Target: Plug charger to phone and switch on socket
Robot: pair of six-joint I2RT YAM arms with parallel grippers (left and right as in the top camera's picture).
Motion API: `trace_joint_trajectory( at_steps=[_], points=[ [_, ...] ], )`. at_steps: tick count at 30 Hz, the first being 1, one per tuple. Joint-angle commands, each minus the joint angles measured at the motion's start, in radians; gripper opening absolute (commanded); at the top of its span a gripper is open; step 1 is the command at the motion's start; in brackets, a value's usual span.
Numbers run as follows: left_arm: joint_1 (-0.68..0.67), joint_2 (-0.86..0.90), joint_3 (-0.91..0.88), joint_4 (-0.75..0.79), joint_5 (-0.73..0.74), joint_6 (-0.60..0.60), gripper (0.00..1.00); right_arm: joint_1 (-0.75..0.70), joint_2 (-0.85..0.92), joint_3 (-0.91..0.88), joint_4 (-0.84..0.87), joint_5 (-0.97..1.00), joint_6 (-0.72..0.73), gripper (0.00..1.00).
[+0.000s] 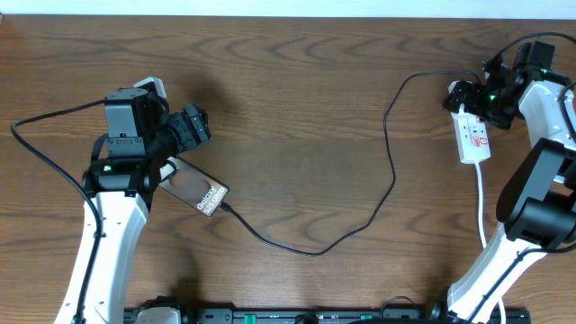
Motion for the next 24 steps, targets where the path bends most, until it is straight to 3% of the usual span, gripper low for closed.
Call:
trace_joint_trajectory(
  at_steps=[1,24],
  points=[
    [-0.002,0.005,0.006,-0.002,-0.013,0.016,0.88,0.017,0.038,-0.007,0.003,-0.019,0.020,0.99],
    [-0.002,0.005,0.006,-0.002,-0.014,0.016,0.88,0.101,0.113,-0.007,-0.021,-0.183,0.021,0.95]
  ],
)
